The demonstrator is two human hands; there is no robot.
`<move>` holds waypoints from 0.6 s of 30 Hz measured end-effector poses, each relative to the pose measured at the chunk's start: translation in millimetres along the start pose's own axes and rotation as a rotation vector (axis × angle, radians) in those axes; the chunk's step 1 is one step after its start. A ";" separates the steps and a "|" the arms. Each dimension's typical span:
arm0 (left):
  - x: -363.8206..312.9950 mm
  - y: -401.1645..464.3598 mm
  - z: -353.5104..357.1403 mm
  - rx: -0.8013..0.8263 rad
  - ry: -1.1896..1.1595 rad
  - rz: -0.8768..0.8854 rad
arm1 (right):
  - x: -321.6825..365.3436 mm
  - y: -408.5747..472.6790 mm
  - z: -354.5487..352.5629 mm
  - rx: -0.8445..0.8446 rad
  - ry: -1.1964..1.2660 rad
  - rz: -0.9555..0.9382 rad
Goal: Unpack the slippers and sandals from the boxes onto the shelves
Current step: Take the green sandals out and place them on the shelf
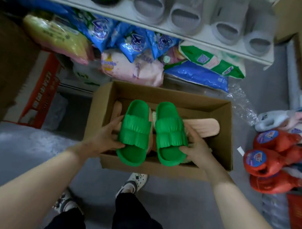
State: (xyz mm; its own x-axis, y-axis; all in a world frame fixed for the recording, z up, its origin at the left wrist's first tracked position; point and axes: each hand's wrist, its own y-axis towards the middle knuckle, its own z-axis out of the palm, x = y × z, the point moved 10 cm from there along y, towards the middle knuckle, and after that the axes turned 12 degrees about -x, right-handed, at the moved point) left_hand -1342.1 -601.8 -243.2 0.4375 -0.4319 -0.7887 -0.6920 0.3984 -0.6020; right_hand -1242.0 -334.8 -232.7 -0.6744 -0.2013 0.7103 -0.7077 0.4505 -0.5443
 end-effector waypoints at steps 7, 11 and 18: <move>-63.1 -68.1 -129.8 -0.203 -0.028 0.250 | 157.5 -56.3 36.5 -0.080 -0.024 -0.339; -83.0 -120.6 -208.1 -0.242 -0.059 0.366 | 241.0 -102.9 86.4 -0.120 0.057 -0.476; -102.7 -211.7 -368.3 -0.433 -0.068 0.569 | 359.3 -172.2 197.9 -0.101 0.054 -0.629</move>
State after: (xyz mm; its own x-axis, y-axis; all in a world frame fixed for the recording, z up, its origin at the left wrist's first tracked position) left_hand -1452.0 -939.8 11.1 -0.0339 -0.1958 -0.9801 -0.9830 0.1837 -0.0027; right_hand -1404.1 -656.9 28.0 -0.1234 -0.4109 0.9033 -0.9398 0.3407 0.0266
